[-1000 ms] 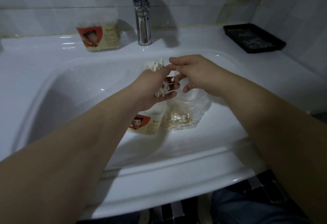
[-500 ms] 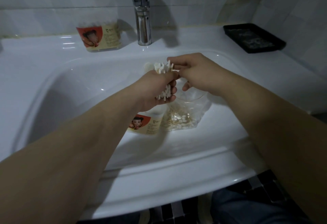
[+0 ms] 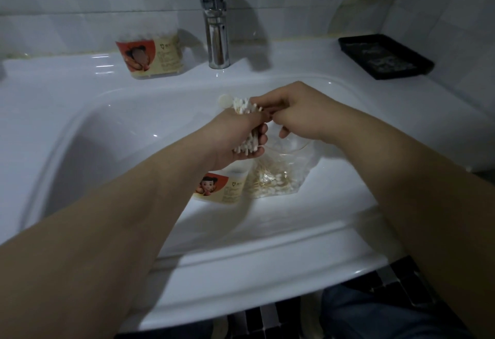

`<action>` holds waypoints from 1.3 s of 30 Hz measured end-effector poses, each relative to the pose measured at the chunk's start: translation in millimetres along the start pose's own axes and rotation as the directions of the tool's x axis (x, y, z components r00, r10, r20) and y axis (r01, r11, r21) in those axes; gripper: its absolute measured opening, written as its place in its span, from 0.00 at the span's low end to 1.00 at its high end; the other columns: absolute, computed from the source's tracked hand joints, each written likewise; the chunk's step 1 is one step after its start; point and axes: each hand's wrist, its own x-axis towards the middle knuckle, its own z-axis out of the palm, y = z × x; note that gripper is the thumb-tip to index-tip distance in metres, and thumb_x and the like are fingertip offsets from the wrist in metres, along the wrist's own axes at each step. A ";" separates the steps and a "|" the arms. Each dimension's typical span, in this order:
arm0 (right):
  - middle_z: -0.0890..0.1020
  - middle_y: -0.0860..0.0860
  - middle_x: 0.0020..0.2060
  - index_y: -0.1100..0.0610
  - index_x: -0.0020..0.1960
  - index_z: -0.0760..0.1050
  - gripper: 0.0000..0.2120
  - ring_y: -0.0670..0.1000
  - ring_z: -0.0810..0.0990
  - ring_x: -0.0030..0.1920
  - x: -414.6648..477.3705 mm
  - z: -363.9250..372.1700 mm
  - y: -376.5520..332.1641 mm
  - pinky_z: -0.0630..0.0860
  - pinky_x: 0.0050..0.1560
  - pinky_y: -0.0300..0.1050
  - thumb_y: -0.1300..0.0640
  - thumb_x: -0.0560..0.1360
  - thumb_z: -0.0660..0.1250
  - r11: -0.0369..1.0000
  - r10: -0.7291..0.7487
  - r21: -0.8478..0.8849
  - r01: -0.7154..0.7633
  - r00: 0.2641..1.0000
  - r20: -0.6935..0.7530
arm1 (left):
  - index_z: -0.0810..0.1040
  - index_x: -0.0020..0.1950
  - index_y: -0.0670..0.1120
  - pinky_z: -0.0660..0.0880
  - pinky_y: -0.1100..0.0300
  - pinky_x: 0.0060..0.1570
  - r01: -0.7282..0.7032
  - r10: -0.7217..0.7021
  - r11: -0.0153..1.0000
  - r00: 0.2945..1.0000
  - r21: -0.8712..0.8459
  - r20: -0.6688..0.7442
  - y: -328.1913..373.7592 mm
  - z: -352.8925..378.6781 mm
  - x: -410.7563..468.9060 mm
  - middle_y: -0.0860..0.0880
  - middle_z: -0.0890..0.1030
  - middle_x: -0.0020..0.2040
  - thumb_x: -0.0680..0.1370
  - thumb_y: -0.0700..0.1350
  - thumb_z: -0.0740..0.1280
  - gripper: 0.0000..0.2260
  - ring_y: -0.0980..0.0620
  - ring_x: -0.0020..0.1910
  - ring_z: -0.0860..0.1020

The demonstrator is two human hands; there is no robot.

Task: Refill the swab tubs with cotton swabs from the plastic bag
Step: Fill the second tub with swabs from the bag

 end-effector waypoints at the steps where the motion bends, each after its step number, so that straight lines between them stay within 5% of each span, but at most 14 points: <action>1: 0.83 0.48 0.60 0.52 0.69 0.79 0.28 0.46 0.83 0.57 -0.6 0.0 -1.5 0.85 0.48 0.49 0.73 0.76 0.58 0.999 0.021 0.049 -0.021 1.000 -0.004 | 0.77 0.49 0.46 0.78 0.58 0.37 0.001 -0.001 1.000 1.000 0.004 -0.007 -0.1 0.7 0.0 0.50 0.76 0.34 0.83 0.43 0.65 0.04 0.55 0.31 0.76; 4: 0.84 0.55 0.52 0.58 0.63 0.79 0.19 0.54 0.87 0.47 1.8 1.7 0.4 0.86 0.44 0.50 0.71 0.79 0.59 0.967 0.150 0.216 -0.135 0.987 -0.053 | 0.77 0.47 0.45 0.78 0.57 0.38 0.005 -0.005 1.000 0.997 0.003 -0.073 1.5 1.5 2.1 0.50 0.77 0.34 0.82 0.45 0.67 0.05 0.55 0.30 0.76; 6: 0.85 0.59 0.46 0.61 0.56 0.81 0.13 0.57 0.88 0.42 4.4 1.9 5.4 0.85 0.42 0.48 0.71 0.78 0.61 0.955 0.249 0.178 -0.236 0.967 -0.050 | 0.77 0.47 0.45 0.78 0.57 0.38 0.005 -0.006 1.000 0.994 -0.013 -0.105 2.6 0.3 2.3 0.49 0.77 0.34 0.82 0.45 0.67 0.06 0.54 0.30 0.76; 10: 0.86 0.46 0.45 0.52 0.53 0.85 0.11 0.49 0.85 0.46 0.9 5.7 14.8 0.78 0.46 0.39 0.64 0.76 0.69 0.889 0.253 -0.429 -0.159 0.952 0.172 | 0.75 0.43 0.47 0.79 0.58 0.41 0.002 -0.003 1.000 0.992 -0.006 -0.126 2.5 -0.5 1.7 0.50 0.77 0.34 0.82 0.45 0.66 0.09 0.55 0.30 0.77; 13: 0.79 0.35 0.40 0.39 0.49 0.79 0.17 0.45 0.79 0.46 -5.0 13.9 10.3 0.72 0.43 0.36 0.62 0.78 0.64 0.799 0.310 -0.598 -0.054 0.890 0.333 | 0.75 0.45 0.47 0.80 0.58 0.41 0.004 -0.004 1.000 0.992 -0.005 -0.126 2.5 -1.0 2.5 0.51 0.77 0.35 0.82 0.45 0.66 0.07 0.55 0.31 0.77; 16: 0.84 0.44 0.44 0.49 0.49 0.81 0.06 0.48 0.80 0.47 -3.8 18.2 12.0 0.79 0.49 0.46 0.55 0.77 0.66 0.780 0.325 -0.624 -0.050 0.884 0.336 | 0.76 0.45 0.47 0.80 0.57 0.42 0.006 -0.006 1.000 0.991 0.004 -0.131 2.7 -1.6 2.5 0.51 0.78 0.34 0.82 0.45 0.67 0.07 0.55 0.32 0.77; 19: 0.83 0.55 0.41 0.57 0.47 0.82 0.16 0.52 0.78 0.40 -2.4 19.0 13.6 0.79 0.47 0.50 0.45 0.77 0.63 0.745 0.325 -0.665 -0.044 0.895 0.305 | 0.76 0.47 0.47 0.80 0.57 0.43 0.007 -0.007 1.000 0.991 -0.002 -0.135 3.0 -1.2 2.1 0.52 0.78 0.34 0.82 0.46 0.66 0.05 0.55 0.33 0.77; 22: 0.76 0.49 0.31 0.55 0.37 0.75 0.18 0.51 0.74 0.35 -4.6 19.2 9.3 0.72 0.39 0.44 0.48 0.81 0.60 0.777 0.275 -0.629 -0.013 0.906 0.321 | 0.76 0.50 0.47 0.80 0.56 0.45 0.006 -0.007 1.000 0.991 -0.005 -0.131 3.2 -1.2 1.6 0.52 0.78 0.35 0.82 0.46 0.66 0.03 0.54 0.34 0.78; 27: 0.84 0.55 0.47 0.58 0.52 0.82 0.10 0.57 0.82 0.47 -4.3 24.4 4.3 0.80 0.49 0.51 0.57 0.78 0.63 0.785 0.224 -0.616 0.069 0.895 0.385 | 0.75 0.48 0.48 0.80 0.57 0.41 -0.008 0.005 1.000 0.990 -0.020 -0.144 4.6 -1.9 0.5 0.53 0.78 0.34 0.82 0.46 0.66 0.05 0.56 0.31 0.78; 31: 0.80 0.51 0.38 0.59 0.51 0.81 0.08 0.51 0.76 0.36 -5.3 29.4 5.5 0.71 0.34 0.42 0.59 0.76 0.64 0.754 0.281 -0.653 0.067 0.866 0.414 | 0.75 0.50 0.48 0.81 0.57 0.44 -0.012 0.006 0.999 0.986 -0.035 -0.166 4.6 -3.0 2.1 0.53 0.78 0.34 0.83 0.46 0.66 0.03 0.55 0.32 0.78; 39: 0.76 0.45 0.34 0.52 0.44 0.76 0.10 0.46 0.75 0.34 -4.1 34.2 5.0 0.69 0.35 0.39 0.63 0.79 0.59 0.745 0.324 -0.664 0.062 0.836 0.442 | 0.75 0.49 0.49 0.80 0.56 0.45 -0.011 0.007 1.000 0.988 -0.026 -0.155 3.2 -4.0 3.1 0.53 0.79 0.33 0.82 0.46 0.67 0.03 0.55 0.33 0.78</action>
